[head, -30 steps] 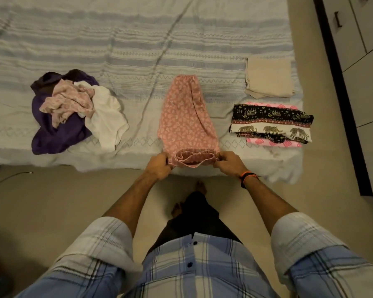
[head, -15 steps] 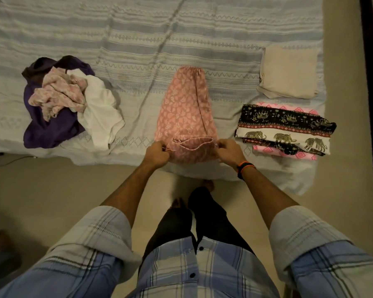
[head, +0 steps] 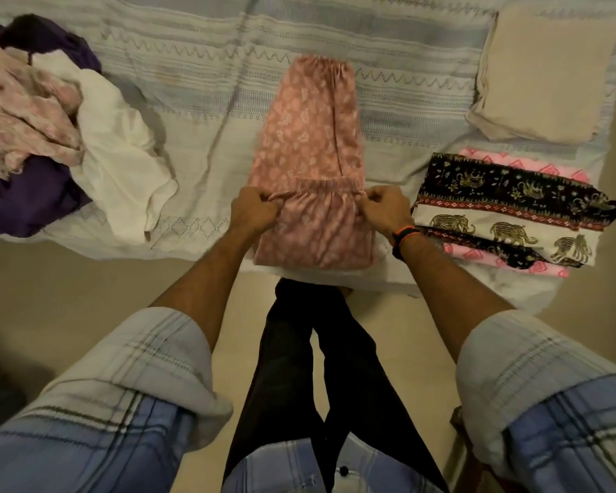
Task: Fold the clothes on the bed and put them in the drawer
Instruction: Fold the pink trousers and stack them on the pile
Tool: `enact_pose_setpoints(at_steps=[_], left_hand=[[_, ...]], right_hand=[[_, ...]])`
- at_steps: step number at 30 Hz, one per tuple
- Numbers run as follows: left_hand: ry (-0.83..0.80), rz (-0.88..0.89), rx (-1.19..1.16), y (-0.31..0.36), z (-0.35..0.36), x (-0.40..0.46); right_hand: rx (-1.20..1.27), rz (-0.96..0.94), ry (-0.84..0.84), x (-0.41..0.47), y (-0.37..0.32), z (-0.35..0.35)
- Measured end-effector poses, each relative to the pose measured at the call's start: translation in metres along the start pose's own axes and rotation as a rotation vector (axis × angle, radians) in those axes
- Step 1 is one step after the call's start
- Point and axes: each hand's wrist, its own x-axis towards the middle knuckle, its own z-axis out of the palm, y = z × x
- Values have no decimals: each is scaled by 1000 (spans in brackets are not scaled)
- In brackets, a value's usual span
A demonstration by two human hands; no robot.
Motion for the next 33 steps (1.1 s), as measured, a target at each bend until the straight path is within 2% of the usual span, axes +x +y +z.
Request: enact_pose_setpoints(at_steps=[7, 10, 12, 14, 16, 17, 19, 20, 22, 24, 27, 33], left_hand=[[55, 73, -47, 7, 1, 46], [83, 150, 65, 5, 7, 45], [159, 329, 183, -1, 15, 32], [193, 464, 185, -7, 26, 17], [113, 510, 215, -14, 36, 8], [55, 564, 293, -19, 42, 6], [-107, 644, 588, -36, 54, 10], [-181, 600, 695, -43, 54, 12], [-286, 502, 801, -56, 53, 24], [-347, 491, 860, -60, 49, 32], [-393, 524, 868, -59, 44, 31], [-311, 603, 914, -65, 42, 15]], right_hand=[[158, 30, 117, 42, -12, 19], [-64, -13, 185, 37, -16, 24], [-151, -170, 262, 20, -15, 34], [-244, -427, 291, 2, -10, 46], [-405, -598, 181, -8, 3, 62], [-493, -623, 90, -10, 11, 69], [-619, -578, -62, -10, 28, 80], [-644, -530, -111, -7, 37, 84], [-690, -468, -198, 3, 52, 86], [-726, -457, -251, 10, 58, 83], [-751, -460, -270, 5, 53, 78], [-967, -484, -271, -2, 47, 80]])
